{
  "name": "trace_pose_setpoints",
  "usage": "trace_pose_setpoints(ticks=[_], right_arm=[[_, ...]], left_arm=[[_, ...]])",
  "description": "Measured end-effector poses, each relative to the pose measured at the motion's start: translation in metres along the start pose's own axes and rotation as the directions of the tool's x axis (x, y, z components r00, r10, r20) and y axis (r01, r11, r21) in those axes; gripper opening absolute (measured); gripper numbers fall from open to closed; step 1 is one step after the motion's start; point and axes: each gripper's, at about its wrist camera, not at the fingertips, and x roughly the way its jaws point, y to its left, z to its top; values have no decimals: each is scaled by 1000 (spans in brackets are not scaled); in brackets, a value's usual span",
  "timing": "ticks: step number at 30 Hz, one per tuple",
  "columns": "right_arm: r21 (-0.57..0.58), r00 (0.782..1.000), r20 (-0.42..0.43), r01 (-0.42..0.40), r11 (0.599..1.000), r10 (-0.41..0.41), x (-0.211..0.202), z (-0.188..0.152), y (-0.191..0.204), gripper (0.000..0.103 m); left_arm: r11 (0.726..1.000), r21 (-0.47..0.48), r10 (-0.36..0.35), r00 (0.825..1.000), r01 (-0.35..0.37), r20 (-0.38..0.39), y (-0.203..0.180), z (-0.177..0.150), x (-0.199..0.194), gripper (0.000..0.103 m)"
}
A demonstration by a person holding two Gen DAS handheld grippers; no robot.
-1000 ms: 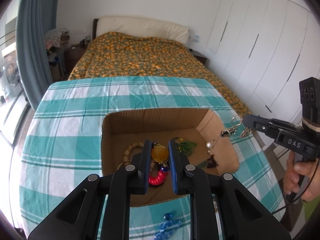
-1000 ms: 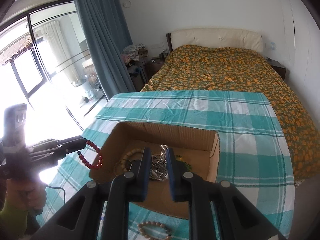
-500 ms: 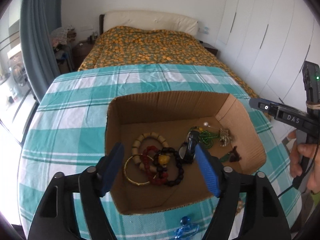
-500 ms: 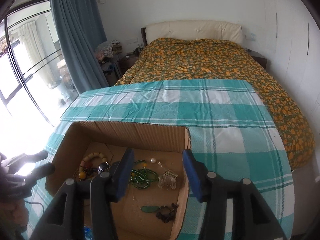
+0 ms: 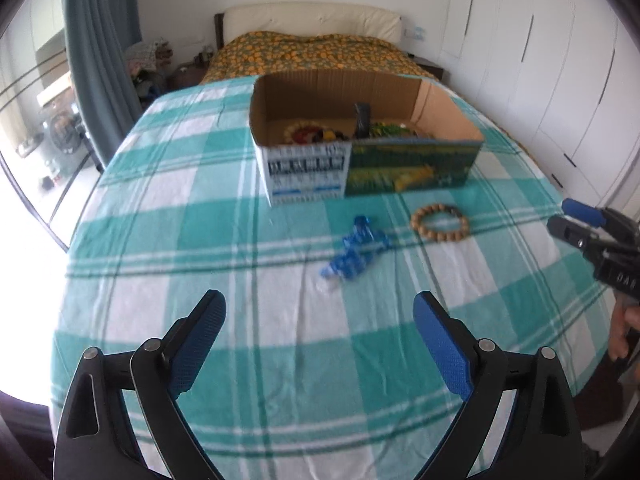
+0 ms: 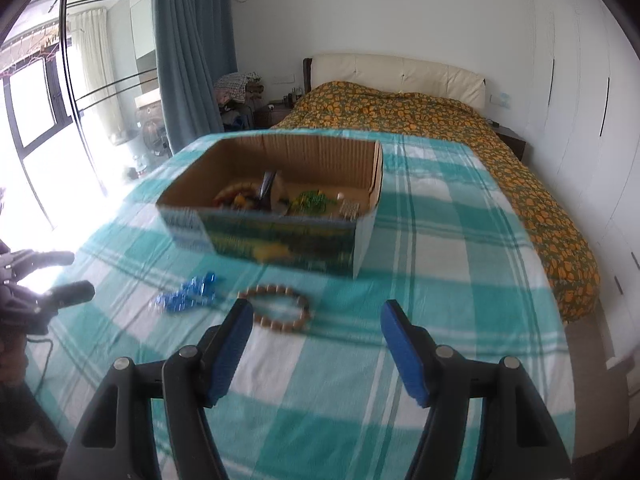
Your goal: Organize jewelry
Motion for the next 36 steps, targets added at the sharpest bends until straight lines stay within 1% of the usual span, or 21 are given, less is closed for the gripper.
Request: trace_pose_setpoints(ticks=[2,4,6,8,12,17,20,23,27,36], right_arm=[[-10,999,-35,14,1000,-15,5,-36,11,68],[3,998,-62,11,1000,-11,9,-63,18,68],[17,997,-75,11,1000,-10,13,-82,21,68],[25,997,-80,10,1000,-8,17,-92,22,68],[17,997,-75,25,1000,-24,15,-97,23,68],[9,997,-74,35,999,-34,18,-96,23,68],[4,996,-75,43,999,-43,20,-95,23,68],[-5,996,-76,54,999,-55,21,-95,25,68],[-5,995,-75,65,998,-65,23,-94,26,69],[-5,994,-72,79,997,-79,24,-94,27,69]], left_arm=[[1000,-8,-7,1000,7,-27,-11,-18,8,95],[1000,-16,-17,1000,16,-23,-19,-32,14,95],[1000,-18,2,1000,-3,-14,-25,-38,25,95],[999,-26,33,999,-33,-9,-27,-42,36,95],[997,-44,67,997,-68,-28,-26,-47,51,95],[995,-24,98,993,-100,-58,-27,-51,62,96],[995,-32,95,994,-96,-53,-25,-52,63,97],[995,-35,93,994,-95,-58,-24,-51,67,102],[996,-33,83,995,-85,-57,-24,-50,69,103],[996,-35,85,995,-87,-49,-24,-50,68,102]])
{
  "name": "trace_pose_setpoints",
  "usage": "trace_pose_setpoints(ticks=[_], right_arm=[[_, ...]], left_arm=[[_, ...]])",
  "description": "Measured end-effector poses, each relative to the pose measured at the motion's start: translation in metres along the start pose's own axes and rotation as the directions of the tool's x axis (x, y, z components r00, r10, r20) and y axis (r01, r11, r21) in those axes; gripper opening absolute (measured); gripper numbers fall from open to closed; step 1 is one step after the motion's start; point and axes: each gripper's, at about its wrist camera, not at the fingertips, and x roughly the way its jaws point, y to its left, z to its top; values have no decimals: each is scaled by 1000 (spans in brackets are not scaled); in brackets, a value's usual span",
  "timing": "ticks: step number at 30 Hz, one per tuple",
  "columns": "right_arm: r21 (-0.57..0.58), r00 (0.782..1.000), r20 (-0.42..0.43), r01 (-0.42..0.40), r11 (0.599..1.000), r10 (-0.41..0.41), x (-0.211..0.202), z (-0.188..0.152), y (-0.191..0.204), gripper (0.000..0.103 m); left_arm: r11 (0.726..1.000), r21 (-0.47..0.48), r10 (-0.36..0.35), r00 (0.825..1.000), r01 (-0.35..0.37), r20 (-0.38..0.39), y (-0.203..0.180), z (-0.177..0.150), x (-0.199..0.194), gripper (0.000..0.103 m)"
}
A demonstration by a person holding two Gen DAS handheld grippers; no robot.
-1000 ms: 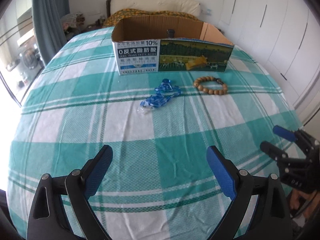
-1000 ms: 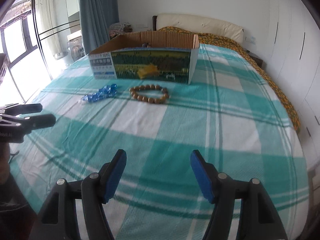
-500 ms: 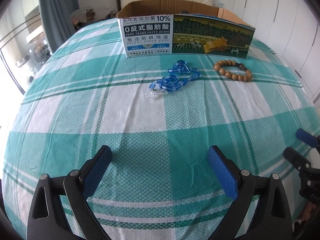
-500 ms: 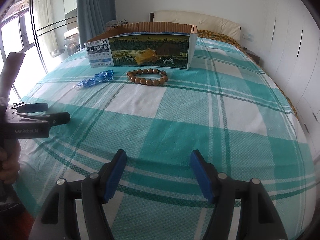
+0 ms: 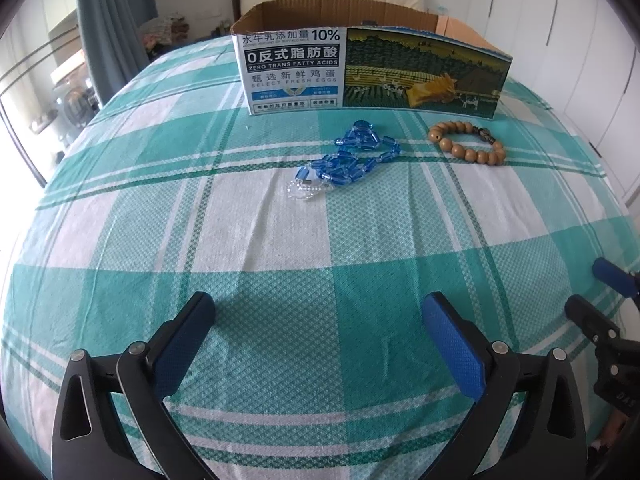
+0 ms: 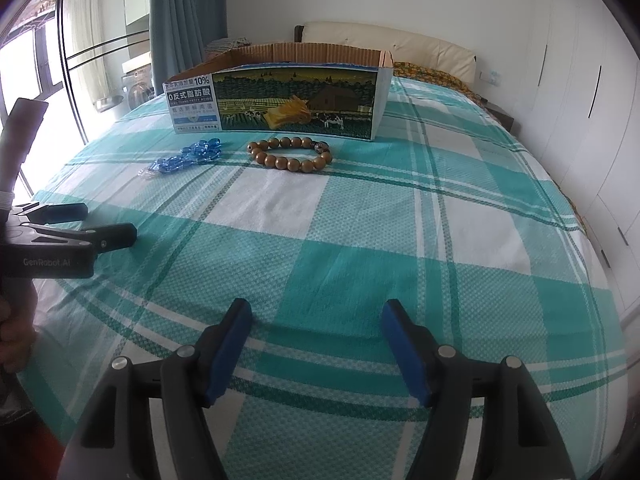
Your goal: Organize jewelry
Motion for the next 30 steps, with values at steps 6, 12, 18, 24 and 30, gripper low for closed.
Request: trace_pose_setpoints(ticks=[6,12,18,24,30], right_arm=[[3,1000,-9,-8,1000,8,1,1,-1,70],[31,994,-87,-56,998,59,2,11,-8,70],[176,988,-69,-126,976,140,-1,19,-23,70],[158,991,0,-130,979,131,-10,45,-27,70],[170,992,37,-122,978,118,7,87,-50,69]], left_arm=[[1000,11,-14,1000,14,-14,1,2,0,102],[996,24,-83,996,83,7,20,29,-5,102],[992,50,-114,993,112,28,27,76,14,101],[984,123,-125,992,128,-28,13,96,49,87],[980,166,-112,993,114,-21,8,97,57,70]])
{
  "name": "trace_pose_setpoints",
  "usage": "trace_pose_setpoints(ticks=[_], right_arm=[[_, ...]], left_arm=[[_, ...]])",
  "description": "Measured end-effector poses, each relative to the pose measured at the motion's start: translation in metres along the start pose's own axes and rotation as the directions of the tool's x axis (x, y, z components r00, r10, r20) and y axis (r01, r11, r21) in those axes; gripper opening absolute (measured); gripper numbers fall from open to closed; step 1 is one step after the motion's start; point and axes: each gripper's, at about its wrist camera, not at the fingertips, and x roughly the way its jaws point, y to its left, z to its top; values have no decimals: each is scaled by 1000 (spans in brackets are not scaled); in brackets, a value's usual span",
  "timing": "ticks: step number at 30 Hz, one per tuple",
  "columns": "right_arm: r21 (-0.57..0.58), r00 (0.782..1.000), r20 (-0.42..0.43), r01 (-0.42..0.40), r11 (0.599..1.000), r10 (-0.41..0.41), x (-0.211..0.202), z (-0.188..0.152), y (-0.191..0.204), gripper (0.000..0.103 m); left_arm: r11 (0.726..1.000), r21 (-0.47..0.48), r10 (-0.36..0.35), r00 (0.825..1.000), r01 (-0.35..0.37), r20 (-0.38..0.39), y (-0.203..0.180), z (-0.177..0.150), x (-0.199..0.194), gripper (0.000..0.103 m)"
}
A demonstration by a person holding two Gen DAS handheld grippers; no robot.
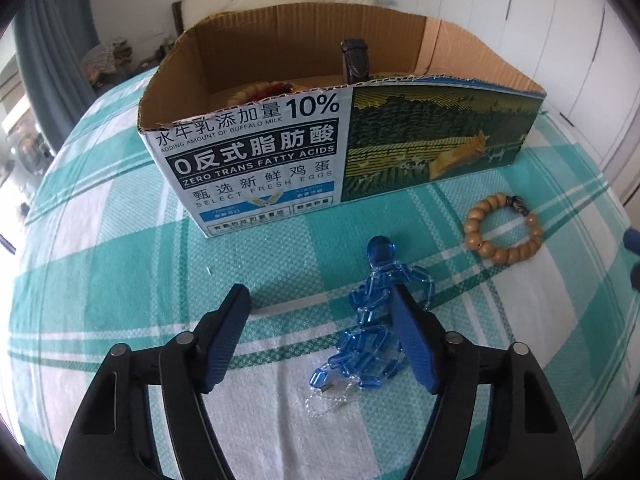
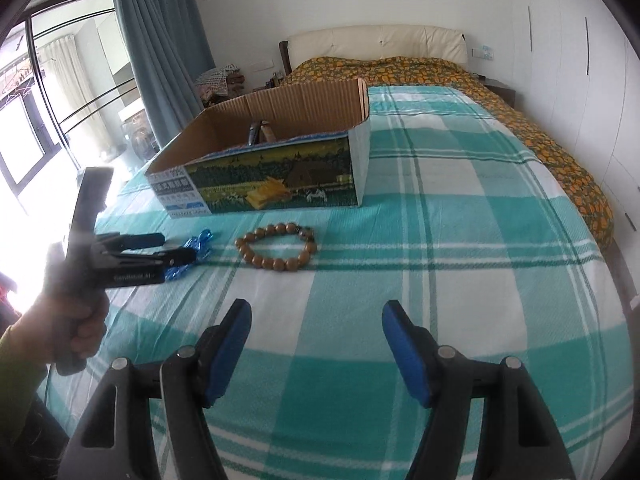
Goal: Organize jewelry
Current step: 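Grasp the blue crystal bracelet with the left tool while the right tool grasps the wooden bead bracelet, then carry the blue bracelet and wooden bracelet into the box and open both tools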
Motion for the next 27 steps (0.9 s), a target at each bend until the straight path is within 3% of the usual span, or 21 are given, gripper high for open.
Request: trace_pose_setpoints(ticks=[3,5,9,15,16,19,23,27], right_arm=[[-31,999,-33,-10,999,9,25,19,-1,69],[-59,998,-64,-32,998,28,45,28,3,59],[-120,994,-105,-52,991,40,81,39,18,49],[-213,994,-110,-26,977,2,110,39,34,28],[-224,994,-114,-27,974,1,110,39,35,15],[-190,993,-115,-62,980,40,96,40,32,15],[-139,993,-61,-114,984,106,44,44,31,15],[-138,992,-5,-124,983,125,-4,46,35,15]], left_arm=[[1000,2,-7,1000,7,17,-3,-4,-3,56],[999,24,-22,999,21,30,-9,-7,-6,43],[998,43,-51,998,49,41,-17,-11,-10,12],[996,-10,-84,996,84,34,-4,-10,-14,8],[996,-17,-89,996,90,29,-3,-10,-15,8],[994,-31,-99,994,101,38,2,-11,-28,7],[989,-67,-125,989,130,80,9,-15,-61,7],[991,-68,-104,986,113,128,8,-17,-96,7]])
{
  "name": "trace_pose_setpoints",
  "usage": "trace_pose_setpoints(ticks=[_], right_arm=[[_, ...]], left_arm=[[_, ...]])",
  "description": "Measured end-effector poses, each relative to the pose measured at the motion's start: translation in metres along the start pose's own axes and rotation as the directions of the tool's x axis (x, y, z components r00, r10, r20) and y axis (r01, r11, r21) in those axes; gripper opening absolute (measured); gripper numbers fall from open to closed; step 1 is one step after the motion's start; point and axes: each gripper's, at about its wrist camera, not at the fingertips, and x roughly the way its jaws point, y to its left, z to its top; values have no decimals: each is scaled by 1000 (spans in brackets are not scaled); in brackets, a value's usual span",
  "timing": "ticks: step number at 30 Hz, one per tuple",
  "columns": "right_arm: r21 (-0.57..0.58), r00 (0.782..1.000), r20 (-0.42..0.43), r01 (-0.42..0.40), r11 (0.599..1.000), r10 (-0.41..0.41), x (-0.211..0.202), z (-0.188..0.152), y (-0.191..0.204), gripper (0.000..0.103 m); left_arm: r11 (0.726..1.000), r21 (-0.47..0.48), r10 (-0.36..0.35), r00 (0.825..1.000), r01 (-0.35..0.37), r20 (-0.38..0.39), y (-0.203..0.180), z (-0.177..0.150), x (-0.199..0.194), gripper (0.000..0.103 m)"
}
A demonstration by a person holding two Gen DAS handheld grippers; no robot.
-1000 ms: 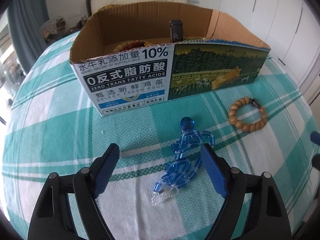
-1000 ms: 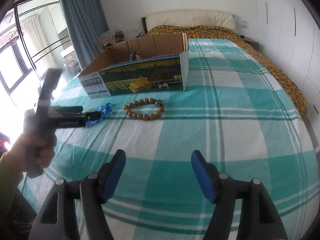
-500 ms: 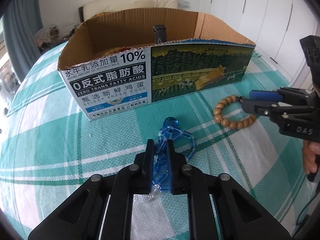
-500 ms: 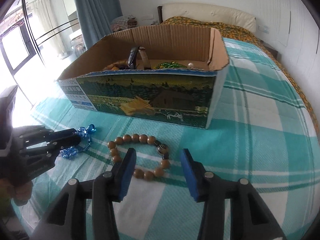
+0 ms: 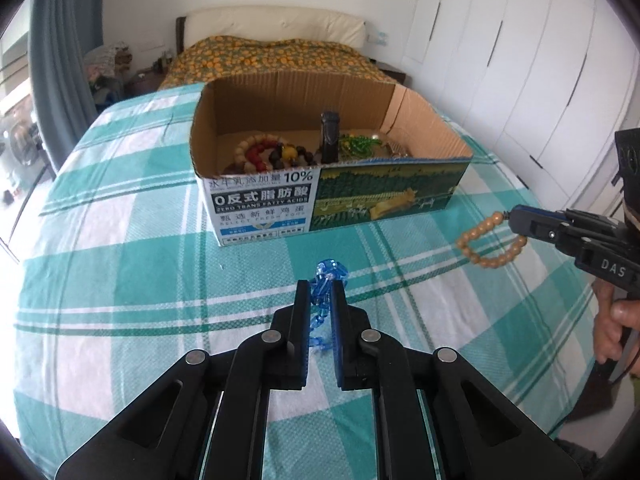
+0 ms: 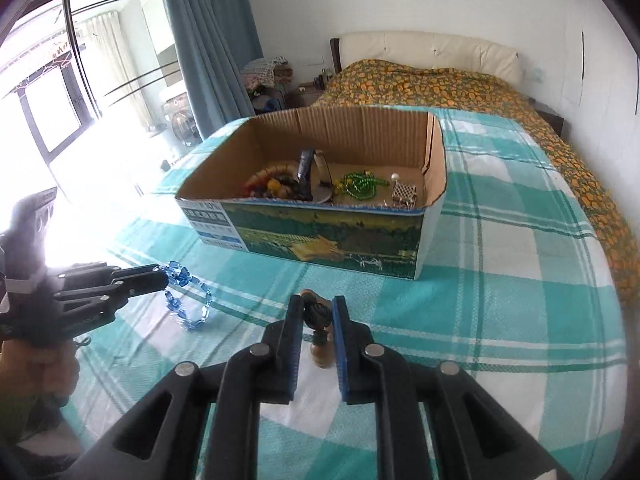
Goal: Organize jewelry
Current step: 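Carry the blue bracelet and wooden bracelet into the box and open both tools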
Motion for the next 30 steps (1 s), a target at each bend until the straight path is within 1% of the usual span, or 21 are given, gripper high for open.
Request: trace_pose_setpoints(ticks=[4,9,13,19,21,23,27,30], right_arm=[[11,999,43,-3,1000,2,-35,2,5,15],[3,997,78,-7,1000,6,-63,2,13,15],[-20,996,85,-11,1000,12,-77,-2,22,15],[-29,995,96,-20,999,23,-92,-8,29,15],[-26,995,92,-28,999,30,-94,-10,29,15],[-25,996,82,-35,999,37,-93,-12,28,15],[-25,997,67,-46,999,48,-96,-10,27,15],[-28,995,78,-59,998,61,-98,4,25,15]], left_arm=[[998,19,52,998,-52,25,-8,7,-23,7],[992,53,109,993,-112,52,-18,9,-45,7],[988,66,136,988,-140,67,-23,5,-56,7],[985,70,154,985,-159,75,-26,0,-66,7],[985,73,152,985,-158,77,-27,-1,-69,7],[988,70,136,988,-141,76,-28,-1,-73,7],[998,42,51,996,-54,74,-25,10,-85,7],[999,31,6,995,-9,97,-22,31,-97,7]])
